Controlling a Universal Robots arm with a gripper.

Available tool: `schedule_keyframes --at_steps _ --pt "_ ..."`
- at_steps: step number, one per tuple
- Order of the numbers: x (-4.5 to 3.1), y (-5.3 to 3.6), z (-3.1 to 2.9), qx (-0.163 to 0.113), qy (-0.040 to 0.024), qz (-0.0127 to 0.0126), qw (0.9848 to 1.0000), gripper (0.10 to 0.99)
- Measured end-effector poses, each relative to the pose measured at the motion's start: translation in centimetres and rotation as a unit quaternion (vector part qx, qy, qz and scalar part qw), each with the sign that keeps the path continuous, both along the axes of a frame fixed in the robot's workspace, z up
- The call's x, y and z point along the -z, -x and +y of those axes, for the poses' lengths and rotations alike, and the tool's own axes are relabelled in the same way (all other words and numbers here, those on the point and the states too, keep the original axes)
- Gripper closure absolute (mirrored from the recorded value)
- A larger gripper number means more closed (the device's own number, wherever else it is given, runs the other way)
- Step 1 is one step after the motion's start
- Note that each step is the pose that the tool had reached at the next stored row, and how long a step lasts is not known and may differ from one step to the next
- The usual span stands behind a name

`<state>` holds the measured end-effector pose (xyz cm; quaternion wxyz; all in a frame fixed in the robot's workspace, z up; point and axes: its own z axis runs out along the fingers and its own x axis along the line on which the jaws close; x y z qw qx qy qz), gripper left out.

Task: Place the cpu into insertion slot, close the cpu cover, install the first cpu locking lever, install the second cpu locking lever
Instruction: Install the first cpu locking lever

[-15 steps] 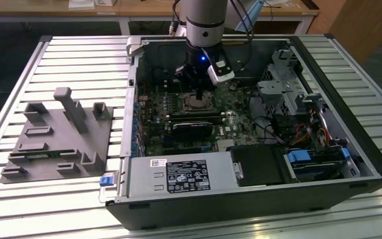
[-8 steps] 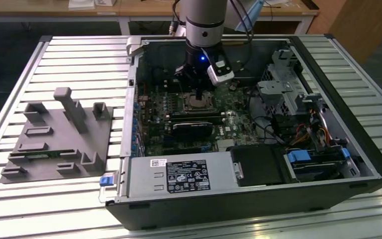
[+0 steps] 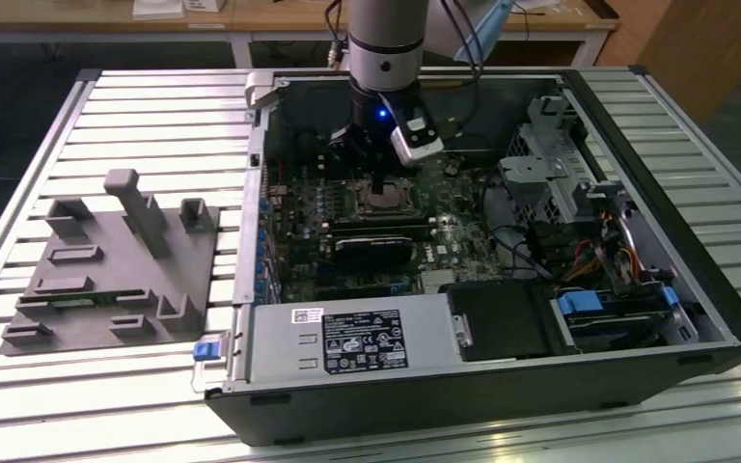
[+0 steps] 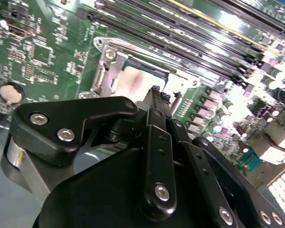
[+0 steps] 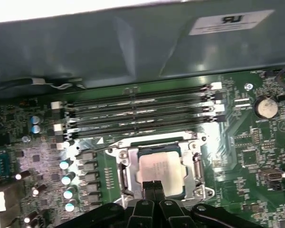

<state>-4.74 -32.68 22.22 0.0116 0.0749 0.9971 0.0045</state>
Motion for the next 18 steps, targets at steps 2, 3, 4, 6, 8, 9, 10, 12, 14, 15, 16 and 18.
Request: schedule_keyframes --at_steps 2,3,4,6,8,9,10,12,14,15,16,18 --pt "0.0 0.36 0.0 0.0 0.0 0.0 1.0 0.98" --pt "0.0 0.51 0.0 0.0 0.0 0.0 1.0 0.98" --pt "0.01 0.65 0.0 0.0 -0.0001 0.0 1.0 0.98" --pt "0.0 0.73 0.01 0.0 0.0 0.0 1.0 0.98" --pt "-0.02 0.76 0.0 0.0 0.0001 0.0001 1.0 0.98" --pt "-0.08 0.77 -0.01 0.0 0.0001 0.0001 1.0 0.98" --pt "-0.17 0.77 0.0 0.0 0.0001 -0.0001 1.0 0.98" --pt "-0.45 0.76 0.0 0.0 0.0 -0.0002 1.0 0.98" --pt "-0.78 0.76 0.0 0.0 0.0 -0.0004 1.0 0.98" --pt "-0.96 0.76 0.0 0.0 0.0 -0.0005 1.0 0.98" --pt "-1.14 0.76 0.0 0.0 0.0 -0.0005 1.0 0.98" --pt "-1.48 0.76 0.0 0.0 0.0 -0.0006 1.0 0.98"
